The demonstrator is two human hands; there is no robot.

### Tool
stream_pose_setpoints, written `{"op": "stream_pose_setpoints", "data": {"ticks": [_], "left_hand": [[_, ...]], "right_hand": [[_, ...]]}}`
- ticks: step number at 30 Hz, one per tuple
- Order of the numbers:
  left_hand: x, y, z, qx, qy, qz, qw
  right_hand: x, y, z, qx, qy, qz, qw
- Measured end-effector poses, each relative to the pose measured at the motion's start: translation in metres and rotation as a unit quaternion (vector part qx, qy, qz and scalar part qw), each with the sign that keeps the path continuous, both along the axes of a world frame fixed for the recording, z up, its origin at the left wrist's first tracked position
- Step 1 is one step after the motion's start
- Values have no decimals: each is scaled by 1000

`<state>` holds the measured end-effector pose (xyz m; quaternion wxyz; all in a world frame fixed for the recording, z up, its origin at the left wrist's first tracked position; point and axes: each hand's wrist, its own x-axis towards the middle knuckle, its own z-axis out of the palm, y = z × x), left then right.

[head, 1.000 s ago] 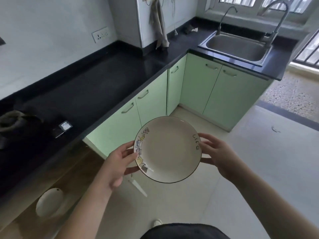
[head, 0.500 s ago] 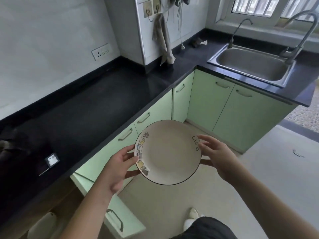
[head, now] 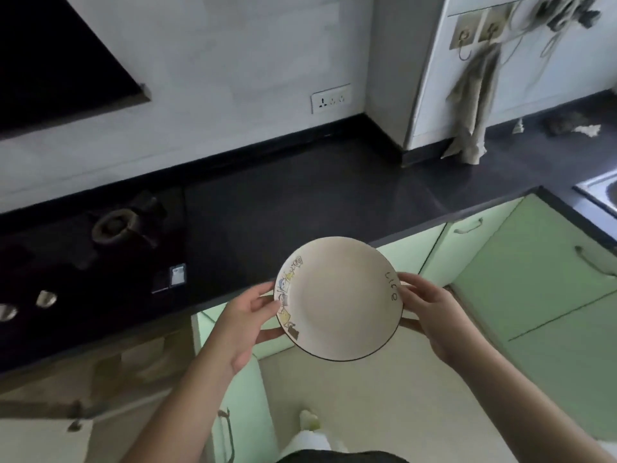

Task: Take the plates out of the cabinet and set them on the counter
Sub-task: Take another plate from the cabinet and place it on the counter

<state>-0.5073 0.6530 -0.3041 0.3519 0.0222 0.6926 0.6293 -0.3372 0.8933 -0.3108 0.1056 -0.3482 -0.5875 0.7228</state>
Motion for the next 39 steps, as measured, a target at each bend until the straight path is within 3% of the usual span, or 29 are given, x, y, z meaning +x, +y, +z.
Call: {"op": "stream_pose_setpoints", "data": {"ticks": [7,19,31,39], "left_hand": [[-83,-30,-15,1,-14,88,996],[-221,-46,-62,6,-67,153,986],[-314,-12,-111,-98,-92,214,968],[-352,7,-128,-134,-89,250,955]], "right_hand": [[-119,-9,-12,-11,-18,69,997],[-277,-21,-43,-3,-63,116,991],[-401,6,-95,10,-119,169,978],[-456,24,-117,-31,-149,174,973]]}}
